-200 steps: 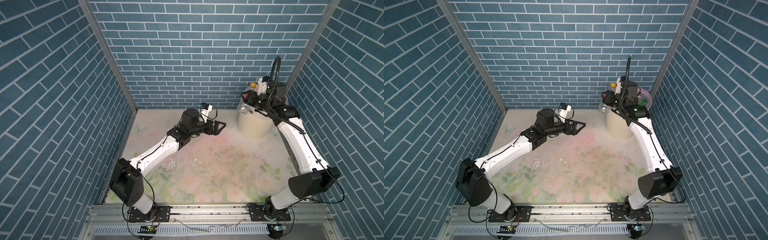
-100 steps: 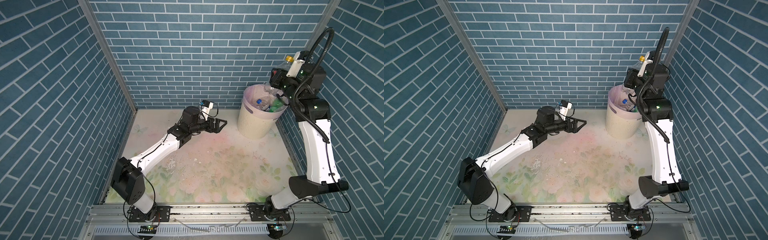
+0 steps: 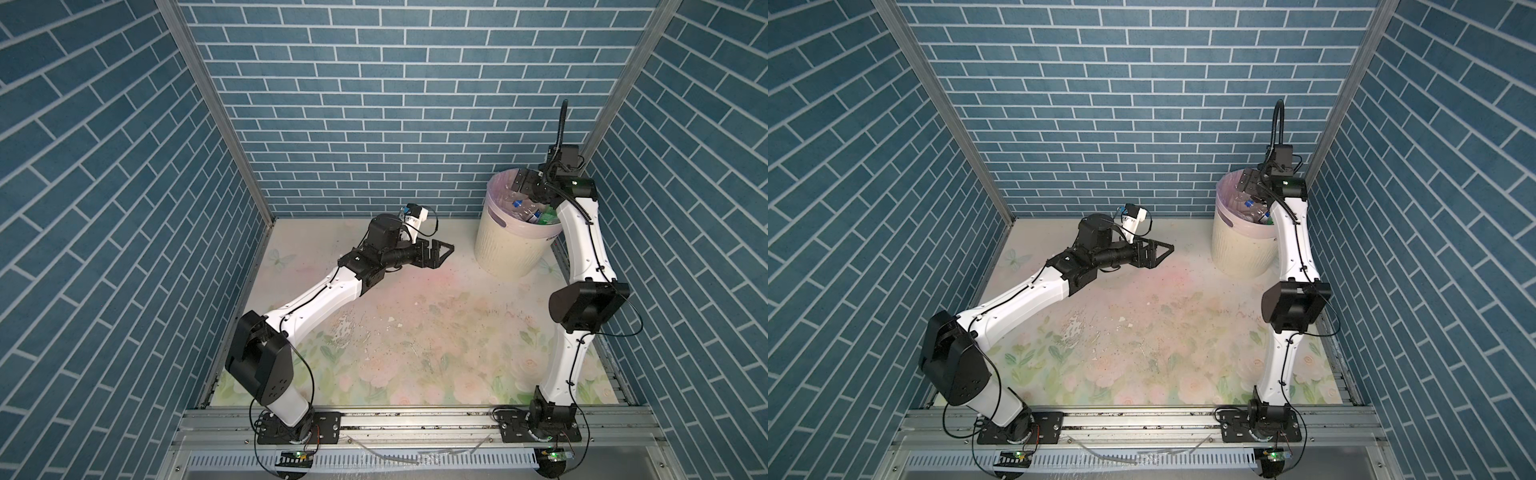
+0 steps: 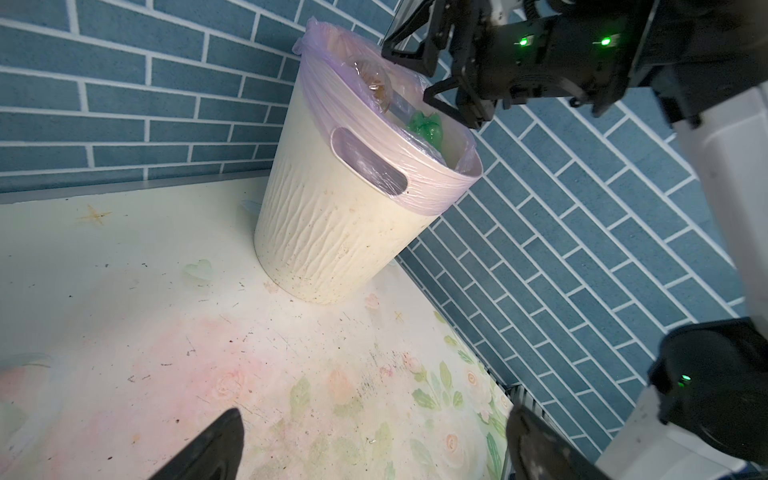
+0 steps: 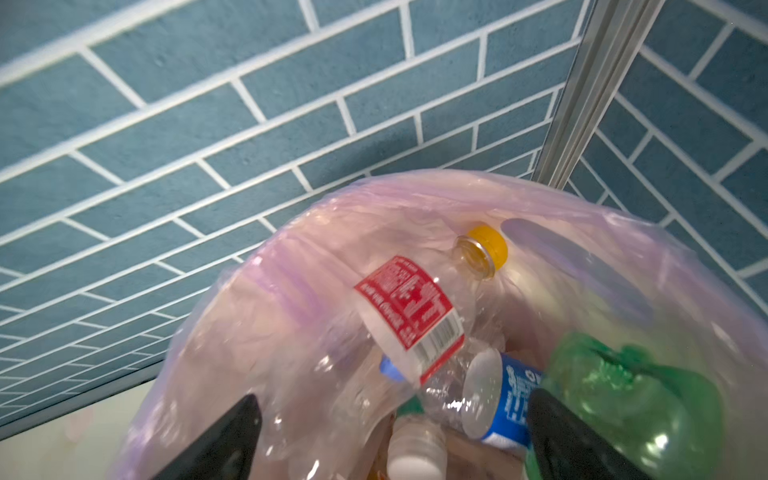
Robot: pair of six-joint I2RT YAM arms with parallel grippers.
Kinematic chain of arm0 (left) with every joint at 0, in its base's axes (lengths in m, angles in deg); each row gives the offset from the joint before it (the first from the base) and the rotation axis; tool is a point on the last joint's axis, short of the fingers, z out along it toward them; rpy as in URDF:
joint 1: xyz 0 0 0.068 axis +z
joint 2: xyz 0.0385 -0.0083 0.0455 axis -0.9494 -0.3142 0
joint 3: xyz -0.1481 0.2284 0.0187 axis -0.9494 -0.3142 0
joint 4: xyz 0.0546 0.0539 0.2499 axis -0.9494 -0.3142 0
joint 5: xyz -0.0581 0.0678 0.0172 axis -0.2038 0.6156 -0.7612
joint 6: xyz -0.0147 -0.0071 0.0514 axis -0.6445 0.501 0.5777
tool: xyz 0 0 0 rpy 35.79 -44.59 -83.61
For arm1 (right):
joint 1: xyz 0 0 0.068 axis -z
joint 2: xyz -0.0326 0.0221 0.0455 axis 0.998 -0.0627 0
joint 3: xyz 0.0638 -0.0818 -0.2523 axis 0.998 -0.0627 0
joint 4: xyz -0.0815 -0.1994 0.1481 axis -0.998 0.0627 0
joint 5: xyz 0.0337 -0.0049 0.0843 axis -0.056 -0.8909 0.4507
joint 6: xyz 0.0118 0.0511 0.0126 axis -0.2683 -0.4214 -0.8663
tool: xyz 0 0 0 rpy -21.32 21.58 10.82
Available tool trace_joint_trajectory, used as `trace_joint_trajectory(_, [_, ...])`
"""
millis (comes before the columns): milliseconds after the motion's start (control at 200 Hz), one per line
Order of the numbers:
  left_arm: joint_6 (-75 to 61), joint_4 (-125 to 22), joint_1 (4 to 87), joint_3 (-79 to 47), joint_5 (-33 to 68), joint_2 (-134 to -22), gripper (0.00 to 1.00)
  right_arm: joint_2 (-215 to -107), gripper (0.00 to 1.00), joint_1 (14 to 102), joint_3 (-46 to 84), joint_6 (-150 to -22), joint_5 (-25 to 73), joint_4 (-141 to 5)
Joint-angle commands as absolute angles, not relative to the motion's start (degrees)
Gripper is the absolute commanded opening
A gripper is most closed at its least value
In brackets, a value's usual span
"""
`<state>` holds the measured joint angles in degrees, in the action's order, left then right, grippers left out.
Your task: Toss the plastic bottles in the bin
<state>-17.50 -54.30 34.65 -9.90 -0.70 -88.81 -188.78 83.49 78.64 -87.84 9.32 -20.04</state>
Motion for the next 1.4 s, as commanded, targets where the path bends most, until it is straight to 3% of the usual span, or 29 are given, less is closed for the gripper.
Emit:
trace_joint_trajectory(0, [-18.13, -52.52, 34.59, -10.55, -1.62, -89.76, 0.99, -178.19, 0.99, 83.14, 75.52, -88.61, 9.89, -26.08])
trace_joint_trajectory(405, [-16.89, -54.44, 34.58, -12.16, -0.10, -87.12, 0.99, -174.40, 0.99, 82.83, 71.90, -89.20, 12.75, -26.34])
trace_joint_trajectory(645, [-15.05, -55.68, 35.94, -13.77, 2.77, -83.66, 0.99, -169.87, 0.99, 78.58, 63.08, -86.08, 15.64, -29.86])
trace_joint_trajectory(910, [-4.71, -60.24, 38.71, -17.73, 19.73, -74.33, 0.99, -165.72, 0.99, 67.60, 46.76, -75.24, 21.30, -39.31])
trace_joint_trajectory(1110, [-6.18, -65.54, 50.90, -21.22, 31.28, -67.63, 0.99, -166.89, 0.99, 63.14, 36.21, -76.17, 23.42, -45.22])
trace_joint_trajectory(1235, [-6.35, -67.51, 59.43, -24.71, 34.86, -64.49, 0.99, -167.35, 0.99, 62.38, 29.58, -77.27, 22.27, -49.26])
trace_joint_trajectory(1395, [1.42, -62.55, 62.94, -32.93, 46.89, -63.67, 0.99, -165.23, 0.99, 62.35, 18.26, -76.46, 15.28, -56.96])
